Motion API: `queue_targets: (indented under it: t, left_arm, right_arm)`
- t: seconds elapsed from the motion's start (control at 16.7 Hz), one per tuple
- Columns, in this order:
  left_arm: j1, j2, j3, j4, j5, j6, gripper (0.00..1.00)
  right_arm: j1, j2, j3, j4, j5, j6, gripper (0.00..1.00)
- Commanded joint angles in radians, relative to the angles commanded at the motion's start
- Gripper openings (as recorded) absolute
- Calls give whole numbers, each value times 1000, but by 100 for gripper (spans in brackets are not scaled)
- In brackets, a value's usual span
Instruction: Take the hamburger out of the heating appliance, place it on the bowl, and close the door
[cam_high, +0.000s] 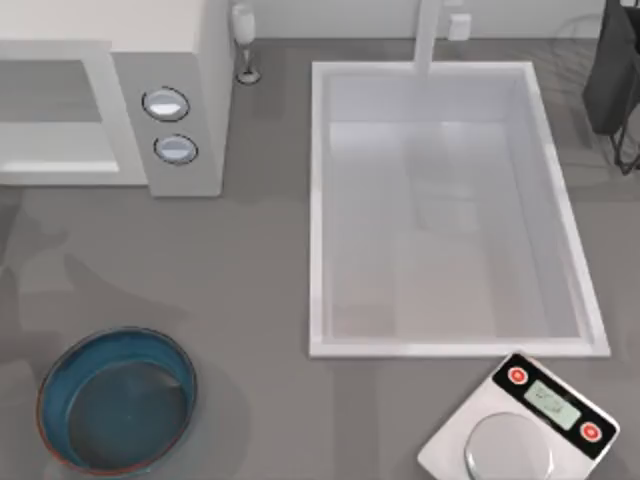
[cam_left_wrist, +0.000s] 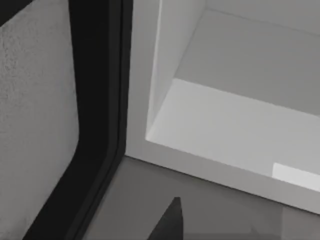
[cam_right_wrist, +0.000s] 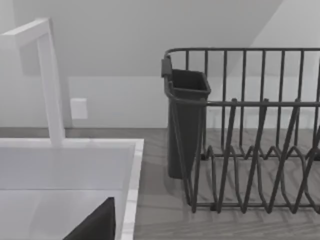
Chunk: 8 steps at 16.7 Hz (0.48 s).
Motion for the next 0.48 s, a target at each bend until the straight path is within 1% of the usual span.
queue_targets:
  t: [0.12, 0.24, 0.48]
  left_arm:
    - [-45, 18, 57, -109, -29, -121, 0]
    - [-102, 44, 128, -247, -67, -275, 0]
    - [-240, 114, 295, -583, -156, -649, 0]
  right_arm:
    - [0, 0, 0, 0, 0, 0, 100]
    - [0, 0, 0, 0, 0, 0, 100]
    - [0, 0, 0, 0, 0, 0, 100]
